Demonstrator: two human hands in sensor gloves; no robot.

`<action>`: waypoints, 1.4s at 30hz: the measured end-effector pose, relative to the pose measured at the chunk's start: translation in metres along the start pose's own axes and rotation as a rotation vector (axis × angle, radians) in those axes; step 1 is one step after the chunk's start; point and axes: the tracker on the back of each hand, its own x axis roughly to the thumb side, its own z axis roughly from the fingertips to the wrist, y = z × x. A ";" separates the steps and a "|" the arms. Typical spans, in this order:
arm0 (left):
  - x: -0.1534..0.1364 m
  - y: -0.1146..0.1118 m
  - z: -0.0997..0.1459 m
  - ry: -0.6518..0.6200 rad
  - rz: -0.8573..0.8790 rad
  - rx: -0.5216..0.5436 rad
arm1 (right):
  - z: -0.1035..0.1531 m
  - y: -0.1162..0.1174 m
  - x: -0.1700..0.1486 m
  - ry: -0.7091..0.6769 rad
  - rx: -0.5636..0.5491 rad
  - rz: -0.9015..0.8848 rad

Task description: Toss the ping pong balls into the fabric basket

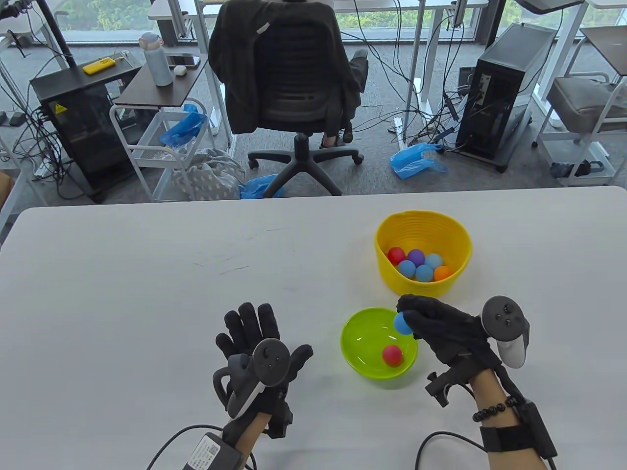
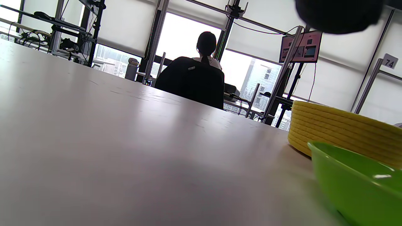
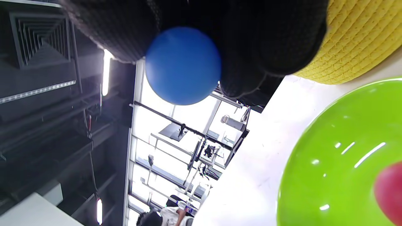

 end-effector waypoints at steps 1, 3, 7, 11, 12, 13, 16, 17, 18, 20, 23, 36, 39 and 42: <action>0.000 0.000 0.000 0.000 -0.002 0.000 | 0.000 -0.003 -0.003 0.013 -0.019 -0.039; 0.000 0.000 0.000 0.000 -0.008 0.002 | 0.000 -0.007 -0.009 0.032 -0.046 -0.078; -0.001 0.001 0.000 0.003 -0.014 0.008 | -0.002 -0.017 -0.022 0.085 -0.095 -0.158; 0.000 0.001 0.000 0.006 -0.025 0.011 | -0.006 -0.025 -0.035 0.137 -0.136 -0.249; 0.000 0.001 0.000 0.007 -0.025 0.012 | -0.007 -0.026 -0.037 0.148 -0.144 -0.272; -0.001 0.002 0.000 0.010 -0.023 0.015 | -0.008 -0.028 -0.039 0.158 -0.153 -0.296; -0.002 0.003 0.000 0.018 -0.020 0.019 | -0.011 -0.032 -0.045 0.186 -0.167 -0.364; -0.003 0.003 0.000 0.019 -0.020 0.022 | -0.012 -0.034 -0.047 0.194 -0.167 -0.381; -0.003 0.004 0.000 0.021 -0.020 0.023 | -0.014 -0.035 -0.049 0.197 -0.168 -0.395; -0.003 0.004 0.000 0.023 -0.020 0.024 | -0.016 -0.037 -0.051 0.214 -0.184 -0.408; -0.003 0.004 0.000 0.025 -0.021 0.021 | -0.018 -0.039 -0.054 0.227 -0.202 -0.429; -0.004 0.004 -0.001 0.029 -0.006 0.006 | -0.023 -0.040 -0.056 0.149 -0.114 -0.581; -0.004 0.003 -0.001 0.029 0.000 0.000 | -0.022 -0.039 -0.053 0.126 -0.106 -0.578; -0.003 0.003 -0.001 0.025 -0.002 -0.003 | -0.018 -0.040 -0.047 0.103 -0.149 -0.506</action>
